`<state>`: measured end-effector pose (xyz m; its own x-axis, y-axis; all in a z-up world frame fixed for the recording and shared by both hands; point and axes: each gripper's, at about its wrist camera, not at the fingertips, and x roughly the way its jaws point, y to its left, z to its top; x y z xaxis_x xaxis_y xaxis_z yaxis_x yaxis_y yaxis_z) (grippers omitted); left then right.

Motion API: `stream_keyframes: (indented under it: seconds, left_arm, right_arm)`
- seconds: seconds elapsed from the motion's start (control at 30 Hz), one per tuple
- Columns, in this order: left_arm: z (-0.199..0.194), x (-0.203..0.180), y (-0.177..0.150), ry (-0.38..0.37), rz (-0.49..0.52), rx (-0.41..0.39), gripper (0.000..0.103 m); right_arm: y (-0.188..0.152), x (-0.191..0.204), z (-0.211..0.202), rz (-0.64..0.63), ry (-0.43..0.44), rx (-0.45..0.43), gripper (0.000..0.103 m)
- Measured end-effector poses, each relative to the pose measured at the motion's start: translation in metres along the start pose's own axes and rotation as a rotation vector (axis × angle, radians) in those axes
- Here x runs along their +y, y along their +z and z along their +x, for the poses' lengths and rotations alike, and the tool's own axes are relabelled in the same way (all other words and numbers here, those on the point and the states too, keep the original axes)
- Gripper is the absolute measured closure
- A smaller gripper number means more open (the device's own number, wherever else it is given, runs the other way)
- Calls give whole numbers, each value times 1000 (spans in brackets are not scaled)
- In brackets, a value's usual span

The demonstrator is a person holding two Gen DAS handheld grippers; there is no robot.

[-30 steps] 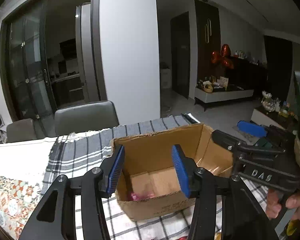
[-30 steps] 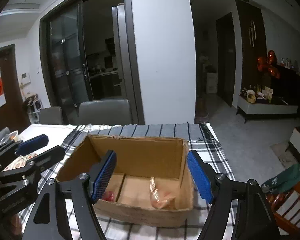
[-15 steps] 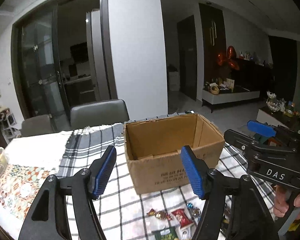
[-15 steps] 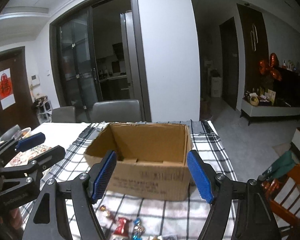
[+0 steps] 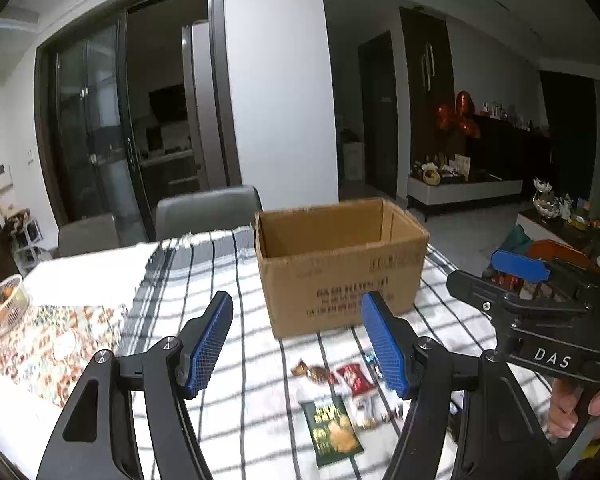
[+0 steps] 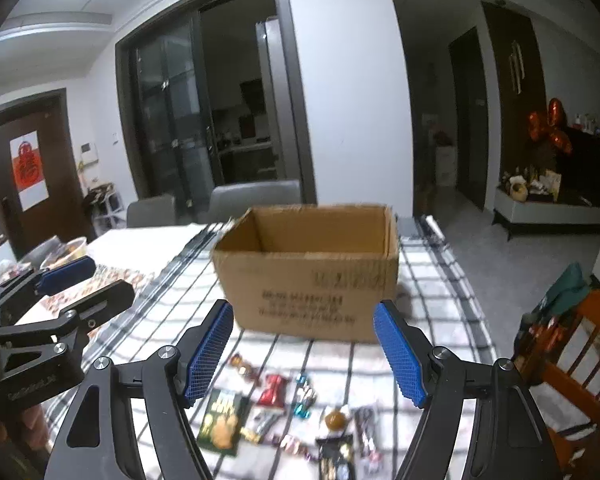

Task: Organize snacks
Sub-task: 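Grasp the green cracker packet with the left tool while the right tool grasps a purple candy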

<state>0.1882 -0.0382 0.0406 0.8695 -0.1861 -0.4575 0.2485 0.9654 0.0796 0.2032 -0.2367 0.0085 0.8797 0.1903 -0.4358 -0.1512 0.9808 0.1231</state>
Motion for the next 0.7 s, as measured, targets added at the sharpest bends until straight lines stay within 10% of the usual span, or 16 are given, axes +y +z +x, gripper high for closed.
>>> stream_keyframes:
  seconds: [0.7]
  left_arm:
    - [44, -9, -92, -42, -50, 288, 37]
  right_arm:
    - [-85, 11, 36, -87, 64, 290, 38]
